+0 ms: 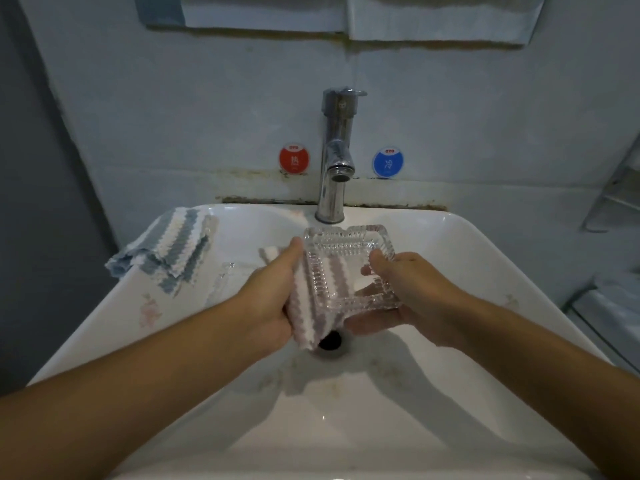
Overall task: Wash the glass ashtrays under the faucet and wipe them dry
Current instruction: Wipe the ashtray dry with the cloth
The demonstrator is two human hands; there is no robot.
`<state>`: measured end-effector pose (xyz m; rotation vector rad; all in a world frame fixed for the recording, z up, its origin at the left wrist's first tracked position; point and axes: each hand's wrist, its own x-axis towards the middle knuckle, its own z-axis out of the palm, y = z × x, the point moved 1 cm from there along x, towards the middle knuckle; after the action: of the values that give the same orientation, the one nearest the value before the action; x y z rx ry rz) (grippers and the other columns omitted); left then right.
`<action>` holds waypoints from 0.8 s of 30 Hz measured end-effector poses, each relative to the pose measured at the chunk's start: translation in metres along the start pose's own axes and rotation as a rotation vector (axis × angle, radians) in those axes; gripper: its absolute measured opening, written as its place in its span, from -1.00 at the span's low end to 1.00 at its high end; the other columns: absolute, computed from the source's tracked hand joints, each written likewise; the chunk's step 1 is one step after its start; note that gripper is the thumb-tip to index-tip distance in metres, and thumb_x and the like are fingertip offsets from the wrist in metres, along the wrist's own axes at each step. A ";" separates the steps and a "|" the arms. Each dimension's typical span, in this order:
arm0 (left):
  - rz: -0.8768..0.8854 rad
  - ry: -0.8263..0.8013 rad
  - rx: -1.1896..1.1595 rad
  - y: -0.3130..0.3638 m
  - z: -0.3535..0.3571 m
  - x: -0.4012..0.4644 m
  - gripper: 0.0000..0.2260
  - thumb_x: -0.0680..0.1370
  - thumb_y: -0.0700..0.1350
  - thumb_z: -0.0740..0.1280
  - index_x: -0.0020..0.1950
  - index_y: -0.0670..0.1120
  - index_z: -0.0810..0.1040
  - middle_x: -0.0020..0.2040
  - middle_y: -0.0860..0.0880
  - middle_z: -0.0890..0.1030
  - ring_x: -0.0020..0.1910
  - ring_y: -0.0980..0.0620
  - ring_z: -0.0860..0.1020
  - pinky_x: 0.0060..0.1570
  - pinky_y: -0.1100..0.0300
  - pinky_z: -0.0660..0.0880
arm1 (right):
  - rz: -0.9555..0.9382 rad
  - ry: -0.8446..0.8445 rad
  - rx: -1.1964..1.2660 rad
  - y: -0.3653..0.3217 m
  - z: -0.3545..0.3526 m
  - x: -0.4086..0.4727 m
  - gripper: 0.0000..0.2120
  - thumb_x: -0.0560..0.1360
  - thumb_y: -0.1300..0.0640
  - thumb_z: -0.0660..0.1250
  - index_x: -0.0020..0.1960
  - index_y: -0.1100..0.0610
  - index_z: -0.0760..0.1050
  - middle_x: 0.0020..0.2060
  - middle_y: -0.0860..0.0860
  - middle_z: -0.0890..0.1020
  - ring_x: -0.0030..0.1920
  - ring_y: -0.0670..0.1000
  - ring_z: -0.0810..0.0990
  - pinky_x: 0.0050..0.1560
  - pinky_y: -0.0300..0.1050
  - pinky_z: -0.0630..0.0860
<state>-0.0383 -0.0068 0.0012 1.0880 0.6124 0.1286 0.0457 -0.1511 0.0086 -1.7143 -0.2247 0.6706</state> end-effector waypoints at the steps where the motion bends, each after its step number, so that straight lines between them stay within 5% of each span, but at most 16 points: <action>1: -0.005 0.034 -0.045 0.002 0.000 0.001 -0.57 0.64 0.18 0.20 0.22 -0.14 0.62 0.08 -0.16 0.71 -0.01 -0.13 0.67 -0.04 0.00 0.55 | 0.021 -0.008 0.034 0.001 0.000 0.000 -0.64 0.69 -0.02 0.16 0.25 0.28 0.40 0.13 0.28 0.53 -0.19 0.40 0.70 -0.12 0.19 0.68; 7: 0.029 0.048 -0.240 0.011 -0.004 0.005 -0.60 0.67 0.04 0.15 0.36 -0.20 0.49 0.16 -0.22 0.65 0.09 -0.19 0.61 -0.02 -0.08 0.54 | -0.039 0.020 0.111 -0.007 -0.003 -0.002 -0.64 0.71 0.03 0.13 0.12 0.33 0.50 -0.17 0.28 0.72 -0.22 0.28 0.73 -0.35 -0.02 0.65; 11: 0.161 -0.020 -0.029 0.011 -0.003 0.007 -0.69 0.63 -0.02 0.30 0.25 -0.20 0.58 0.05 -0.18 0.71 0.03 -0.16 0.69 0.18 -0.10 0.56 | -0.059 0.006 0.155 -0.008 -0.002 -0.003 -0.60 0.68 -0.03 0.18 0.15 0.34 0.49 -0.14 0.26 0.72 -0.22 0.24 0.74 -0.34 0.00 0.65; 16: 0.404 0.069 0.214 0.007 -0.006 0.010 -0.81 0.60 -0.09 0.37 0.13 -0.17 0.63 -0.09 -0.07 0.74 -0.14 -0.03 0.72 -0.08 0.04 0.64 | 0.011 -0.219 0.262 -0.006 -0.004 -0.002 -0.19 0.50 -0.49 0.01 0.09 0.29 0.46 0.02 0.29 0.70 0.00 0.31 0.71 0.00 0.28 0.65; 18: 0.508 0.090 0.298 0.008 -0.004 0.006 -0.82 0.60 -0.04 0.38 0.06 -0.15 0.64 -0.19 -0.03 0.72 -0.31 0.09 0.67 -0.35 0.20 0.58 | 0.090 -0.285 0.395 -0.003 -0.005 -0.001 -0.11 0.42 -0.58 -0.07 0.04 0.25 0.44 0.11 0.38 0.64 0.08 0.37 0.67 0.07 0.40 0.59; 22: 0.635 0.117 0.406 0.008 0.002 -0.004 -0.86 0.62 -0.06 0.33 -0.12 -0.02 0.58 -0.44 0.17 0.63 -0.50 0.28 0.56 -0.57 0.39 0.40 | 0.184 -0.519 0.545 0.000 -0.006 -0.002 -0.11 0.53 -0.49 -0.02 0.40 0.25 0.44 0.31 0.35 0.54 0.32 0.39 0.52 0.36 0.39 0.38; 24: 0.668 0.147 0.433 0.008 0.003 -0.007 -0.83 0.63 -0.04 0.31 -0.13 -0.02 0.58 -0.34 0.08 0.69 -0.35 0.14 0.67 -0.42 0.16 0.58 | 0.173 -0.595 0.559 -0.005 -0.003 -0.007 -0.33 0.59 -0.32 0.08 0.41 0.17 0.49 0.34 0.30 0.53 0.39 0.36 0.45 0.38 0.35 0.37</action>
<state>-0.0411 -0.0076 0.0116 1.6883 0.3917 0.6834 0.0428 -0.1555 0.0158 -0.9764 -0.2706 1.2378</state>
